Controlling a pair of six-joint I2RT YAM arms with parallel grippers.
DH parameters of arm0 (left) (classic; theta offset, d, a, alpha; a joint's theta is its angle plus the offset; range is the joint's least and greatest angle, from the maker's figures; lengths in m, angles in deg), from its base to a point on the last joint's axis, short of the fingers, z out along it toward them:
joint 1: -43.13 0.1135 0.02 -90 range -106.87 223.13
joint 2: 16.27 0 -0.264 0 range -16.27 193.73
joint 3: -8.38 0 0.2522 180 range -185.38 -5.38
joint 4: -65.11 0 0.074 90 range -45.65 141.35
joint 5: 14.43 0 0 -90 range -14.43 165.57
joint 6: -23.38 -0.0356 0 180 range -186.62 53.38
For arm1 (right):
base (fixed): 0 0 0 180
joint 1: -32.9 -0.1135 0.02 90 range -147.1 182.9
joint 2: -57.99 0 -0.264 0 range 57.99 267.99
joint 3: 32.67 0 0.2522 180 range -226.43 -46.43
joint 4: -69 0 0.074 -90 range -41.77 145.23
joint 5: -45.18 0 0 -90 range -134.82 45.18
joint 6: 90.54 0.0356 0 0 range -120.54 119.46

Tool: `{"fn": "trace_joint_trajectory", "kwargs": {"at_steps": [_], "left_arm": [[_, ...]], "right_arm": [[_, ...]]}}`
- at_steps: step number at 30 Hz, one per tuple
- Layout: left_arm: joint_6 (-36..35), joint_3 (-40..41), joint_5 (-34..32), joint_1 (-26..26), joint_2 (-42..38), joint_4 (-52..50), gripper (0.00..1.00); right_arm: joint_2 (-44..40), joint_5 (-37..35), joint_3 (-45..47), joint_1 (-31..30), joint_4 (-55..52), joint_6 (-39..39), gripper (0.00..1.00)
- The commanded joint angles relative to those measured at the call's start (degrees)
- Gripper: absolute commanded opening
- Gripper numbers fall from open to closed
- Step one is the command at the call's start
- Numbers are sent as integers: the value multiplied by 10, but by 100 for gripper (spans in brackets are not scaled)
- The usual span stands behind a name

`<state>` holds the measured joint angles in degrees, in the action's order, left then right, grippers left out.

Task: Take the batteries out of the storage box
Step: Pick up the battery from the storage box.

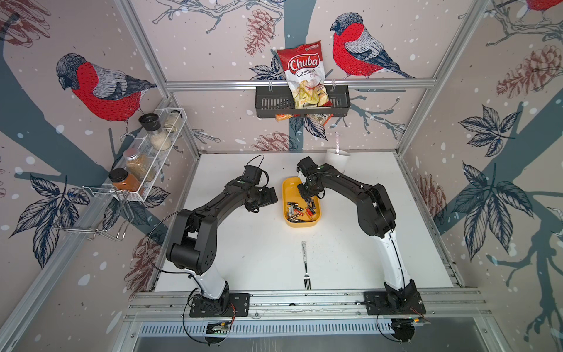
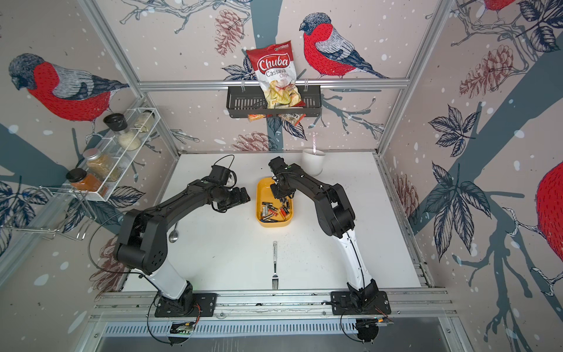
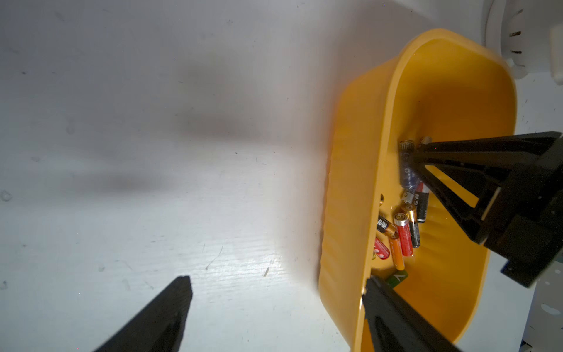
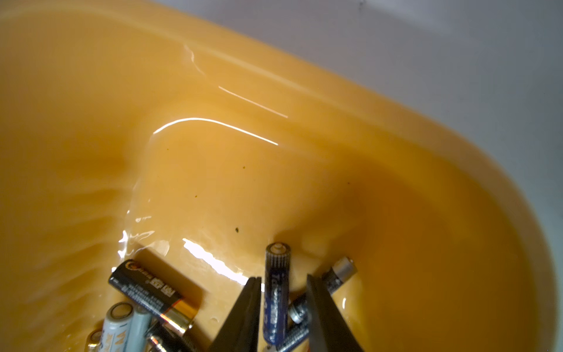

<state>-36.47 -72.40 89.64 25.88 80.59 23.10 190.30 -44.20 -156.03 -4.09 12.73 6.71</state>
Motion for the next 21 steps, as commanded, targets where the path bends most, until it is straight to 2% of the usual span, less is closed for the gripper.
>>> {"fn": "trace_joint_trajectory", "kwargs": {"at_steps": [1,21], "left_arm": [[4,1,9,2,1,9,91],[3,0,0,1,-4,1,89]], "right_arm": [[4,7,1,0,0,-7,32],[10,11,4,0,0,-6,18]]}}
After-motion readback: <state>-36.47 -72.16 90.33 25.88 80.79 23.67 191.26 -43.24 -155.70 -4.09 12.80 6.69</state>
